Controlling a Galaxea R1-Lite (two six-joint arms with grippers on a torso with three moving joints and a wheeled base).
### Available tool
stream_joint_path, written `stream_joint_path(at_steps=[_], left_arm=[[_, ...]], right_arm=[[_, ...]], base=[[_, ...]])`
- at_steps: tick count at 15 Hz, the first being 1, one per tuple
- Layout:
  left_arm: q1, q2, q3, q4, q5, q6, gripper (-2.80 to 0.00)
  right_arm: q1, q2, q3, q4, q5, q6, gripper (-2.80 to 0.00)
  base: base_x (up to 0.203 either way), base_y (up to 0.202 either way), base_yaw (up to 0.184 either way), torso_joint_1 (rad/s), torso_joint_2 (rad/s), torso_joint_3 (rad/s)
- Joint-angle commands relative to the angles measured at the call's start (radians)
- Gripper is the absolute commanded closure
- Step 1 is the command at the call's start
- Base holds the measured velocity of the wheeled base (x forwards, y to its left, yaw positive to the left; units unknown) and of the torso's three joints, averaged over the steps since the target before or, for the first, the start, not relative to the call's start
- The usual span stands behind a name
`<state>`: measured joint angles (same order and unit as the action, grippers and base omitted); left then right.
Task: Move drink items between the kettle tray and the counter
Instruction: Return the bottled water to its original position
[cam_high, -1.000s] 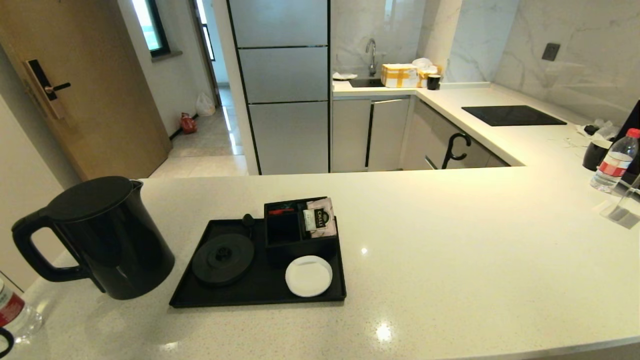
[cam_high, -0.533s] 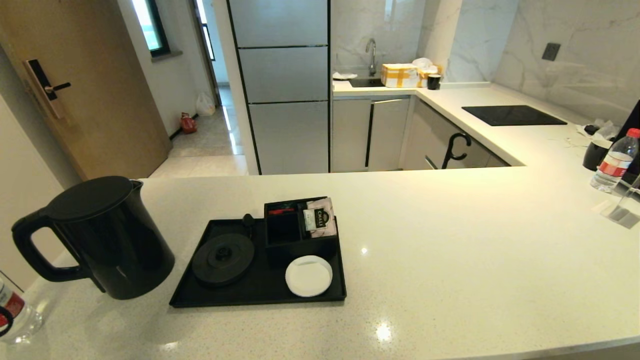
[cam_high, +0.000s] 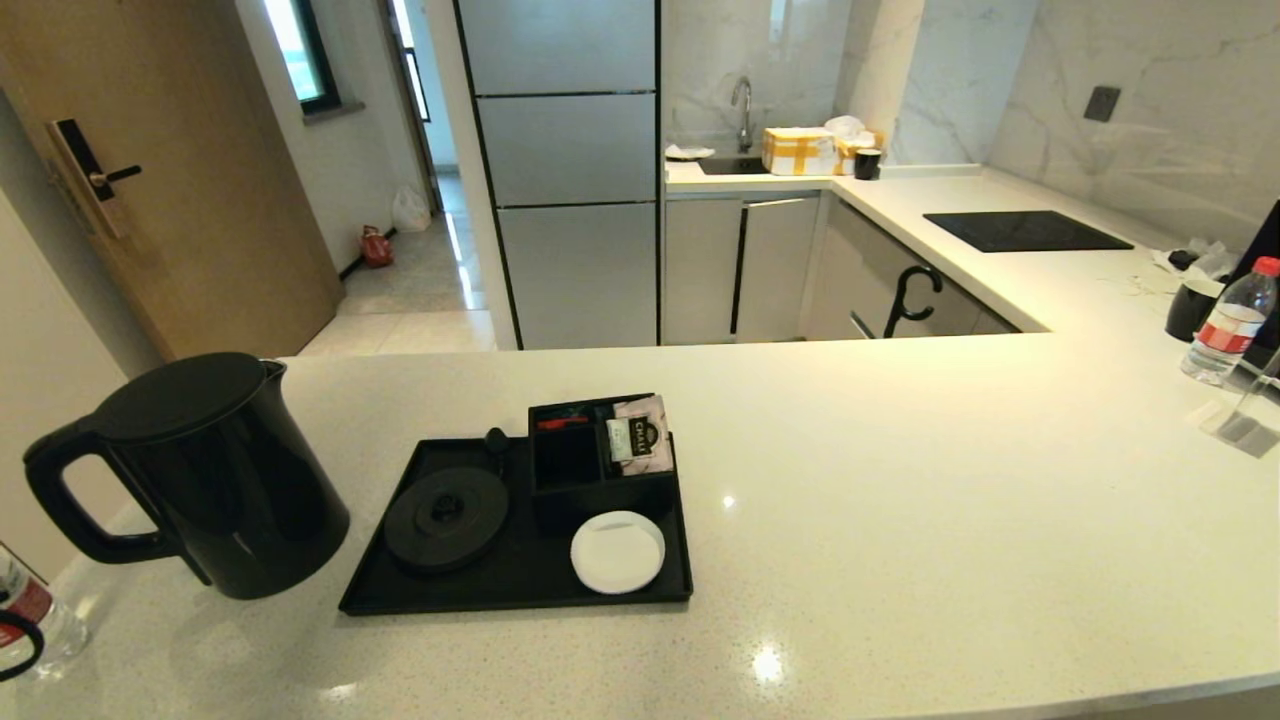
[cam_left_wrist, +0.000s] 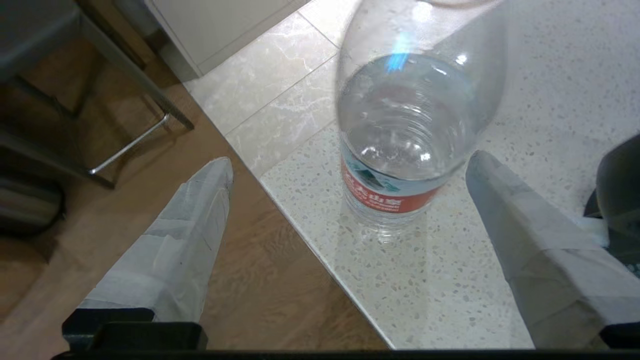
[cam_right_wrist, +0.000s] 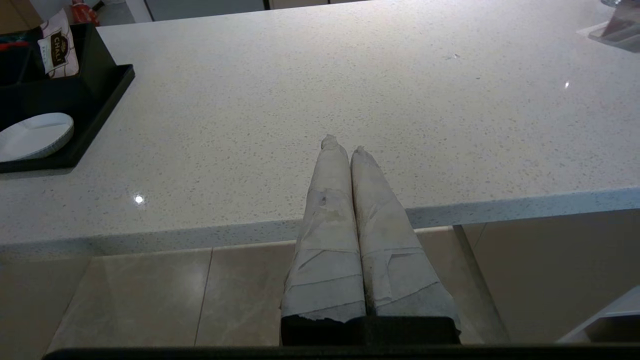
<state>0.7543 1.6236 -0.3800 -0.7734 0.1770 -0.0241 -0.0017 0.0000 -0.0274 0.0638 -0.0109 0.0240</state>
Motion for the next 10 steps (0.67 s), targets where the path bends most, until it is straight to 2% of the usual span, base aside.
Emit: stream_joint_path(at_steps=[1, 7, 9, 10], left_arm=[[-0.017, 0.021, 0.018, -0.035, 0.003, 0.005, -2.8], [-0.038, 0.121, 0.032, -0.168, 0.001, 0.007, -2.8], [-0.038, 0.191, 0.029, -0.267, 0.003, 0.011, -2.8], [-0.038, 0.194, 0.029, -0.274, 0.004, 0.012, -2.8]], right_arm=[[0.0, 0.0, 0.0, 0.001, 0.0, 0.001, 0.0], [0.0, 0.001, 0.0, 0.001, 0.0, 0.001, 0.0], [0.0, 0.002, 0.0, 0.001, 0.0, 0.001, 0.0], [0.0, 0.002, 0.0, 0.001, 0.0, 0.001, 0.0]], base=[[0.0, 0.0, 0.0, 0.0, 0.0, 0.0], [0.0, 0.0, 0.0, 0.0, 0.0, 0.0], [0.0, 0.0, 0.0, 0.0, 0.0, 0.0], [0.0, 0.0, 0.0, 0.0, 0.0, 0.0]])
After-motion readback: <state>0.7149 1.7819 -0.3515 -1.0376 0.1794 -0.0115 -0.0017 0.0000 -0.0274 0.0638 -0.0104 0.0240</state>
